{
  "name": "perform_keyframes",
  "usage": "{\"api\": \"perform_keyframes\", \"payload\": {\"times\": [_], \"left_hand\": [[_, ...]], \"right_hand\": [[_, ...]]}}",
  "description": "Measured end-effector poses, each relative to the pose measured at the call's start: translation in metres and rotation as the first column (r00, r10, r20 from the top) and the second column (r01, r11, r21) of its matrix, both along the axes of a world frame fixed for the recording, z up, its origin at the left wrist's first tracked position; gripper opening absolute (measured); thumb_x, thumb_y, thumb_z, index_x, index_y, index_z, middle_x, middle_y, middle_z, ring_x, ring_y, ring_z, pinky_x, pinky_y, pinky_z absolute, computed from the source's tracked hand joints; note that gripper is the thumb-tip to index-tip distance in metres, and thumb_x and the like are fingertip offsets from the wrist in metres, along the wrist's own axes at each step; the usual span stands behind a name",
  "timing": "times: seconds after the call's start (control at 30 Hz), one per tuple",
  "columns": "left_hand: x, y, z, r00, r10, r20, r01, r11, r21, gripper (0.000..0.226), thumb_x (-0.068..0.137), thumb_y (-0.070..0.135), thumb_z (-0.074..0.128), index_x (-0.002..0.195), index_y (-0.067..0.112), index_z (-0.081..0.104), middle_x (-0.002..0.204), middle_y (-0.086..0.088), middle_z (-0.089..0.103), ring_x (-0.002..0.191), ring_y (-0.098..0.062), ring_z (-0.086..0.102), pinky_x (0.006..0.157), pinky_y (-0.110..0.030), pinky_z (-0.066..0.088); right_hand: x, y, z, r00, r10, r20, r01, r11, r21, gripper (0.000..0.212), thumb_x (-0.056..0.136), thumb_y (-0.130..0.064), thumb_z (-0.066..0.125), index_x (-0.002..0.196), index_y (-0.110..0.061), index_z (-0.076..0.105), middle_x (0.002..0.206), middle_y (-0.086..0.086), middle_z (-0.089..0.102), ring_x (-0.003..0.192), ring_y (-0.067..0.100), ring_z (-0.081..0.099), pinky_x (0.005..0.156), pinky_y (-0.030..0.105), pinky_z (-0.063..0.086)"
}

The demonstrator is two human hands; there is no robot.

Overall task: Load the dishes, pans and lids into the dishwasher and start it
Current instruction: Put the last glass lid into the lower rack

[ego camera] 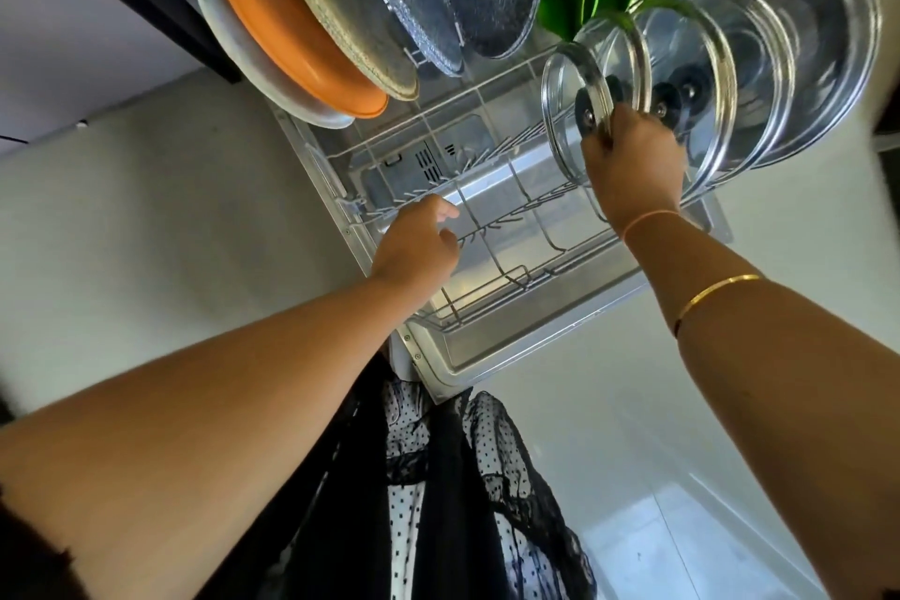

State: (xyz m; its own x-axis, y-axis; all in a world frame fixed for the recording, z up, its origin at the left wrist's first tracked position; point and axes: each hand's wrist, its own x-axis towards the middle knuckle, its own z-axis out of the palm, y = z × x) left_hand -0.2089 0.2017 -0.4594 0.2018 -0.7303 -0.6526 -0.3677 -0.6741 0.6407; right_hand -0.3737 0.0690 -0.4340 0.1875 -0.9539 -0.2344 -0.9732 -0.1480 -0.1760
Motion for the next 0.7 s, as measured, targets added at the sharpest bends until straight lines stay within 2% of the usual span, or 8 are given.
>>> {"api": "perform_keyframes", "payload": {"times": [0.13, 0.23, 0.33, 0.43, 0.5, 0.57, 0.7], "left_hand": [[0.002, 0.003, -0.003, 0.999, 0.022, 0.027, -0.023, 1.0, 0.011, 0.031, 0.093, 0.006, 0.042, 0.119, 0.017, 0.054, 0.13, -0.002, 0.052, 0.113, -0.014, 0.052, 0.081, -0.021, 0.036], [-0.001, 0.005, -0.007, 0.999, 0.018, 0.039, -0.018, 1.0, 0.014, 0.031, 0.093, 0.005, 0.042, 0.119, 0.017, 0.054, 0.129, -0.002, 0.053, 0.11, -0.013, 0.052, 0.079, -0.021, 0.036], [-0.003, 0.007, -0.011, 0.999, 0.009, 0.044, -0.01, 1.0, 0.006, 0.031, 0.092, 0.005, 0.043, 0.119, 0.016, 0.055, 0.129, -0.004, 0.053, 0.108, -0.013, 0.053, 0.079, -0.021, 0.037], [-0.005, 0.006, -0.012, 0.999, 0.005, 0.049, -0.006, 1.0, 0.018, 0.032, 0.093, 0.005, 0.042, 0.12, 0.015, 0.054, 0.131, -0.005, 0.052, 0.108, -0.013, 0.052, 0.077, -0.02, 0.037], [-0.007, 0.005, -0.013, 0.998, 0.0, 0.06, -0.001, 1.0, 0.023, 0.032, 0.093, 0.004, 0.042, 0.12, 0.015, 0.054, 0.131, -0.005, 0.052, 0.105, -0.01, 0.051, 0.072, -0.014, 0.036], [-0.01, 0.004, -0.013, 0.998, -0.005, 0.066, 0.003, 1.0, 0.022, 0.032, 0.092, 0.004, 0.042, 0.12, 0.014, 0.054, 0.131, -0.005, 0.052, 0.1, -0.006, 0.048, 0.065, -0.01, 0.033], [-0.013, 0.003, -0.013, 0.998, -0.014, 0.063, 0.013, 1.0, 0.015, 0.031, 0.093, 0.005, 0.042, 0.12, 0.015, 0.054, 0.132, -0.005, 0.051, 0.098, -0.006, 0.048, 0.061, -0.006, 0.03]], "right_hand": [[-0.009, 0.01, -0.002, 0.995, -0.002, 0.102, 0.006, 0.999, -0.048, 0.019, 0.093, -0.017, 0.047, 0.091, -0.001, 0.057, 0.088, 0.011, 0.058, 0.071, 0.024, 0.054, 0.073, 0.037, 0.052], [-0.014, 0.019, -0.006, 0.992, 0.051, 0.119, -0.046, 0.998, -0.041, 0.02, 0.094, -0.018, 0.048, 0.097, -0.002, 0.059, 0.089, 0.009, 0.057, 0.072, 0.018, 0.049, 0.069, 0.029, 0.045], [-0.013, 0.02, -0.011, 0.989, -0.016, 0.144, 0.017, 1.0, -0.011, 0.018, 0.093, -0.017, 0.048, 0.092, -0.002, 0.058, 0.083, 0.007, 0.054, 0.07, 0.019, 0.05, 0.067, 0.028, 0.044], [-0.012, 0.016, -0.016, 0.973, -0.136, 0.188, 0.132, 0.991, 0.029, 0.019, 0.092, -0.016, 0.049, 0.087, 0.001, 0.058, 0.076, 0.008, 0.054, 0.067, 0.02, 0.051, 0.067, 0.031, 0.049], [-0.015, 0.015, -0.017, 0.961, -0.178, 0.21, 0.169, 0.984, 0.064, 0.019, 0.092, -0.017, 0.051, 0.086, 0.0, 0.058, 0.073, 0.008, 0.055, 0.066, 0.02, 0.051, 0.069, 0.035, 0.052], [-0.019, 0.017, -0.016, 0.965, -0.166, 0.203, 0.153, 0.985, 0.081, 0.02, 0.092, -0.019, 0.05, 0.085, -0.002, 0.058, 0.071, 0.008, 0.055, 0.065, 0.021, 0.052, 0.07, 0.037, 0.053], [-0.022, 0.024, -0.02, 0.961, -0.15, 0.23, 0.137, 0.988, 0.075, 0.021, 0.092, -0.021, 0.05, 0.086, -0.003, 0.058, 0.07, 0.009, 0.057, 0.065, 0.025, 0.057, 0.07, 0.04, 0.053]]}}
